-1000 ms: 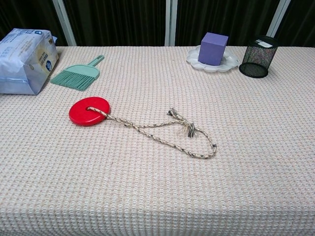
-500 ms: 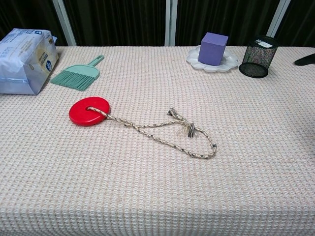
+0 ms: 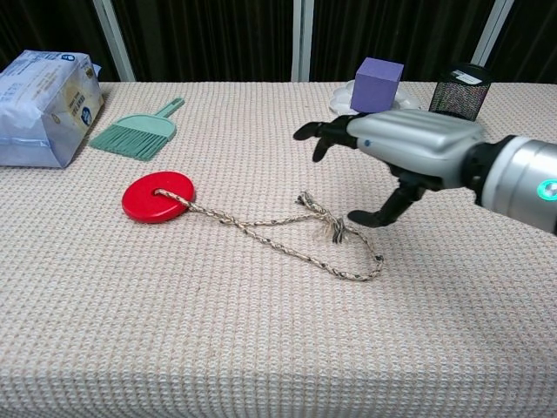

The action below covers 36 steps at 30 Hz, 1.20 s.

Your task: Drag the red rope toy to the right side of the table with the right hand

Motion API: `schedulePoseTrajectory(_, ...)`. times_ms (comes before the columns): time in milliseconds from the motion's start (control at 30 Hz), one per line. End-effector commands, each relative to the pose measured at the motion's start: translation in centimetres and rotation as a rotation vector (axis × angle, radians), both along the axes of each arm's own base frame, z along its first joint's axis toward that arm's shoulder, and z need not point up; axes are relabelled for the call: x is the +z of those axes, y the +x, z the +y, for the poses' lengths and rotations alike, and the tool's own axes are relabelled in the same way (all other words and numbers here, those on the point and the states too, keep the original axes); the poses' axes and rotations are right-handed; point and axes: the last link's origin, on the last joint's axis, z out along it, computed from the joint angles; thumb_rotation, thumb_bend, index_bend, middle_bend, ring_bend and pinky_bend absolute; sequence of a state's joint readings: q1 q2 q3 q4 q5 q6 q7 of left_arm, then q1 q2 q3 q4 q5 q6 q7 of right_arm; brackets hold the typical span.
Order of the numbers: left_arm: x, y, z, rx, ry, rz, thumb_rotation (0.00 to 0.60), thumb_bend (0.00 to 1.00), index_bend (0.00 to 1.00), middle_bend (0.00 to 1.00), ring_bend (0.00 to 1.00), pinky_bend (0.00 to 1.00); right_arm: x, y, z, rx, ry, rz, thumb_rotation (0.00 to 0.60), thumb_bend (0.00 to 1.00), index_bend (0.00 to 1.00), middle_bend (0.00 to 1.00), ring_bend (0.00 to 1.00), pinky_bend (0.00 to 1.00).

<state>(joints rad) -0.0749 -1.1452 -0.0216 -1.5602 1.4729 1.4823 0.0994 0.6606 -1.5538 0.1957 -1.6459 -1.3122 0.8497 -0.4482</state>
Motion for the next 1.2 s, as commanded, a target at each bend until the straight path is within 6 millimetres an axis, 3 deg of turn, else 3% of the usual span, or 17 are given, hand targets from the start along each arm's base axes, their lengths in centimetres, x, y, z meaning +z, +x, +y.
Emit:
schedulePoseTrajectory(33, 0.0, -0.1, 0.0, 0.003, 0.001, -0.002, 0.600, 0.07, 0.11, 0.03, 0.00, 0.10, -2.3, 1.4, -1.4, 0.005, 0.003, 0.022, 0.600, 0.24, 0.03, 0.21, 0.00, 0.00)
schedulePoseTrajectory(200, -0.1, -0.3, -0.2, 0.005, -0.004, 0.000, 0.600, 0.07, 0.11, 0.03, 0.00, 0.10, -5.2, 2.7, -2.0, -0.022, 0.037, 0.010, 0.600, 0.24, 0.04, 0.22, 0.00, 0.00)
schedulePoseTrajectory(500, 0.4, -0.9, -0.5, 0.020, 0.005, 0.001, 0.600, 0.07, 0.11, 0.03, 0.00, 0.10, -8.1, 4.7, -1.3, -0.030, 0.076, -0.068, 0.600, 0.24, 0.07, 0.25, 0.00, 0.00)
schedulePoseTrajectory(767, 0.5, -1.2, -0.7, 0.029, 0.008, -0.002, 0.600, 0.07, 0.11, 0.03, 0.00, 0.10, -9.3, 5.5, -1.2, -0.031, 0.075, -0.088, 0.600, 0.24, 0.10, 0.28, 0.00, 0.00)
schedulePoseTrajectory(1200, 0.3, -2.0, -1.0, 0.054, 0.004, -0.019, 0.600, 0.07, 0.11, 0.03, 0.00, 0.10, -10.4, 4.7, -1.3, -0.040, 0.058, -0.064, 0.600, 0.26, 0.16, 0.37, 0.03, 0.00)
